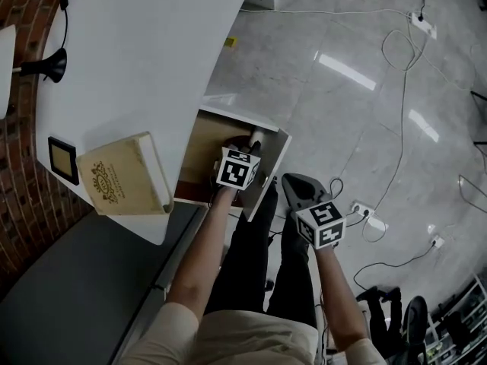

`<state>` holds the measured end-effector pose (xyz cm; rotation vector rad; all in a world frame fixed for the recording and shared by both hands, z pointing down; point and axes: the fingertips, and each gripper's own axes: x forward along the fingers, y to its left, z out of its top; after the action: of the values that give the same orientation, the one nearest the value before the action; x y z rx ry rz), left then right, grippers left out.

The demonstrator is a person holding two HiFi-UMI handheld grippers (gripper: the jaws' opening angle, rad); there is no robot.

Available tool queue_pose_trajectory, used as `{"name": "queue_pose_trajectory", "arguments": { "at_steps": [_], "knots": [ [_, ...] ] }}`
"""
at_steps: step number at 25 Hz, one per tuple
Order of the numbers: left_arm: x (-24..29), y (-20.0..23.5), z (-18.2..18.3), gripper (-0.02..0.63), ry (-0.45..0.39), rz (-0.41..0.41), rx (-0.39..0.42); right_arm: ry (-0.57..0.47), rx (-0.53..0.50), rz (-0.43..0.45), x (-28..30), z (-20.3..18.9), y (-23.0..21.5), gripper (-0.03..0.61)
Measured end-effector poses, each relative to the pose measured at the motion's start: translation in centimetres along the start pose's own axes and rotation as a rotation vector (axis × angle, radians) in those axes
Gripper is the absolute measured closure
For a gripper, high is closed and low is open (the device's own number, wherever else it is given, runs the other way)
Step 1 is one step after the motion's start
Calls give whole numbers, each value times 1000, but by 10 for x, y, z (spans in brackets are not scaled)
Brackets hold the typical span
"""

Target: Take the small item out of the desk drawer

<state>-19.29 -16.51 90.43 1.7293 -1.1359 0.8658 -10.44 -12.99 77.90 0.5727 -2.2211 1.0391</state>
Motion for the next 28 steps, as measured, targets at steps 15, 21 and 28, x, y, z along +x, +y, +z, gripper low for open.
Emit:
{"name": "queue_pose_trajectory", "arguments": {
  "at_steps": [15,21,28],
  "knots": [
    [41,13,-3,454,35,-78,-21,7,31,-12,37,9,6,554],
    [53,15,-7,468,57,-88,-15,15,44,-6,43,7,5,554],
    [54,13,-4,479,56,-107,-19,6,64,5,55,15,3,554]
  ]
}}
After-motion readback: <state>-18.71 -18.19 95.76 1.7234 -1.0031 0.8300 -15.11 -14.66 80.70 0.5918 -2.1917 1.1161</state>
